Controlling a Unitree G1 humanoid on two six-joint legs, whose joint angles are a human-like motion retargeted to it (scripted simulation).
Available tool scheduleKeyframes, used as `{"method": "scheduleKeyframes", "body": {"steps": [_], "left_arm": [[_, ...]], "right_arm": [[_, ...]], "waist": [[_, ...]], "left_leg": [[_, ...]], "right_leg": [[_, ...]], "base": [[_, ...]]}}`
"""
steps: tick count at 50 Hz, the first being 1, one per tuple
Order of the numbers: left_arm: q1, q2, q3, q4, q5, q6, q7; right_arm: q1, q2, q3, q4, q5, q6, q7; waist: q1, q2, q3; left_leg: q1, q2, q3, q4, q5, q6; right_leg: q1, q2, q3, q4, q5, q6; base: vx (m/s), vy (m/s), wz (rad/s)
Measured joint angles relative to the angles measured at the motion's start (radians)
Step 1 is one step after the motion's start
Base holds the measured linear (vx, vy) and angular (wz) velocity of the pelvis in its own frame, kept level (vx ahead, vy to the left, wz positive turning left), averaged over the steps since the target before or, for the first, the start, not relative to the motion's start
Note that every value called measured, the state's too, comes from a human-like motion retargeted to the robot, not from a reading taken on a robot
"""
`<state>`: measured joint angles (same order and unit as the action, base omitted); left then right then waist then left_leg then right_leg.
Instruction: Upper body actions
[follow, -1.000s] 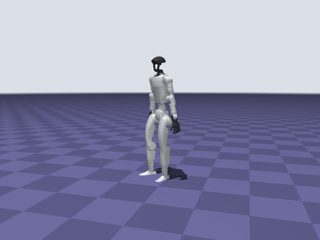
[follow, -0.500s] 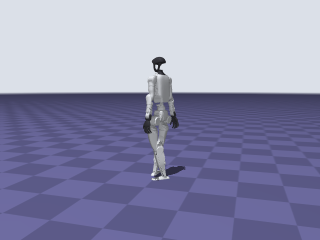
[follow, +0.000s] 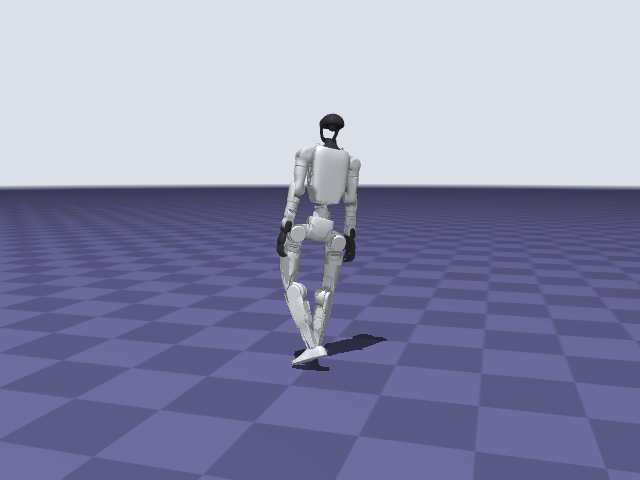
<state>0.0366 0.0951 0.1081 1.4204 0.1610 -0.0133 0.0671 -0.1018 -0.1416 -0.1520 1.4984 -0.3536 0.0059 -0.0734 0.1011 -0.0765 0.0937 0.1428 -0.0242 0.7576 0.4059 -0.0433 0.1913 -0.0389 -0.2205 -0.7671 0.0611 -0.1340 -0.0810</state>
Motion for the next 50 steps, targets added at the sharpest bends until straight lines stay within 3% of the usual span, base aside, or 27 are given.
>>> {"method": "scheduleKeyframes", "body": {"steps": [2, 5, 8, 15, 22, 27, 30, 35, 43, 50], "left_arm": [[0.014, -0.007, 0.015, 0.006, -0.005, 0.001, -0.002], [0.029, -0.010, 0.025, 0.005, 0.003, -0.001, -0.002], [0.033, -0.004, 0.020, 0.004, 0.021, 0.000, 0.001], [0.018, -0.005, 0.027, -0.006, 0.019, 0.003, 0.005], [0.020, -0.006, 0.038, -0.007, 0.017, -0.002, 0.009], [0.074, -0.012, 0.073, -0.005, 0.041, -0.010, -0.013], [0.101, -0.015, 0.105, 0.008, 0.061, -0.013, -0.022], [0.126, -0.002, 0.126, 0.032, 0.056, -0.003, 0.021], [0.119, -0.011, 0.183, 0.107, -0.032, 0.041, -0.021], [0.097, -0.007, 0.145, 0.068, 0.015, 0.054, -0.077]], "right_arm": [[-0.030, 0.004, 0.043, -0.034, -0.031, -0.006, 0.013], [-0.059, 0.013, 0.077, -0.066, -0.036, -0.014, 0.031], [-0.065, 0.028, 0.080, -0.094, -0.012, -0.025, 0.058], [-0.043, 0.017, 0.049, -0.034, 0.023, -0.037, 0.088], [0.009, -0.037, 0.002, 0.165, -0.009, 0.019, 0.039], [0.096, -0.067, -0.032, 0.202, -0.021, 0.039, 0.025], [0.126, -0.068, -0.055, 0.202, -0.017, 0.029, 0.015], [0.168, -0.062, -0.096, 0.198, 0.071, -0.036, 0.024], [0.141, -0.037, -0.074, 0.153, 0.041, -0.032, 0.036], [0.132, 0.018, -0.034, 0.043, 0.036, -0.057, 0.083]], "waist": [[0.012, 0.004, 0.023], [0.012, 0.022, 0.048], [0.000, 0.031, 0.067], [0.002, 0.022, 0.101], [0.011, 0.031, 0.115], [0.006, 0.049, 0.061], [-0.038, 0.050, 0.021], [-0.008, 0.025, 0.028], [-0.015, 0.033, 0.014], [-0.011, 0.033, 0.018]], "left_leg": [[-0.014, -0.003, -0.005, -0.041, -0.017, 0.022], [-0.072, -0.006, -0.121, -0.076, -0.012, -0.001], [-0.143, -0.007, -0.251, -0.111, -0.009, 0.000], [-0.251, -0.002, -0.377, -0.162, 0.003, 0.004], [-0.248, -0.041, -0.592, -0.274, 0.126, -0.055], [-0.152, -0.008, -0.418, -0.374, 0.175, -0.050], [-0.149, -0.013, -0.481, -0.380, 0.154, -0.054], [-0.092, -0.045, -0.458, -0.377, 0.100, -0.039], [-0.059, -0.058, -0.430, -0.381, 0.050, -0.026], [-0.053, -0.076, -0.430, -0.381, 0.019, -0.017]], "right_leg": [[0.006, 0.006, 0.060, -0.003, 0.012, -0.006], [0.020, 0.029, 0.113, -0.011, 0.022, -0.011], [0.032, 0.042, 0.145, -0.017, 0.031, -0.009], [0.049, 0.046, 0.212, -0.014, 0.049, -0.001], [0.096, 0.081, 0.262, -0.012, 0.057, 0.012], [0.117, 0.115, 0.332, -0.002, 0.052, 0.028], [0.119, 0.118, 0.332, -0.005, 0.053, 0.039], [0.152, 0.101, 0.350, 0.003, 0.060, 0.043], [0.165, 0.097, 0.371, 0.012, 0.067, 0.063], [0.173, 0.084, 0.364, 0.014, 0.076, 0.077]], "base": [[0.08, 0.11, -1.88], [0.09, 0.08, -1.39], [0.07, 0.05, -0.96], [0.10, 0.06, -0.68], [0.20, 0.10, -0.54], [0.34, 0.21, -0.52], [0.22, 0.16, -0.07], [0.25, 0.13, -0.49], [0.13, 0.11, -0.27], [0.06, 0.08, -0.02]]}}
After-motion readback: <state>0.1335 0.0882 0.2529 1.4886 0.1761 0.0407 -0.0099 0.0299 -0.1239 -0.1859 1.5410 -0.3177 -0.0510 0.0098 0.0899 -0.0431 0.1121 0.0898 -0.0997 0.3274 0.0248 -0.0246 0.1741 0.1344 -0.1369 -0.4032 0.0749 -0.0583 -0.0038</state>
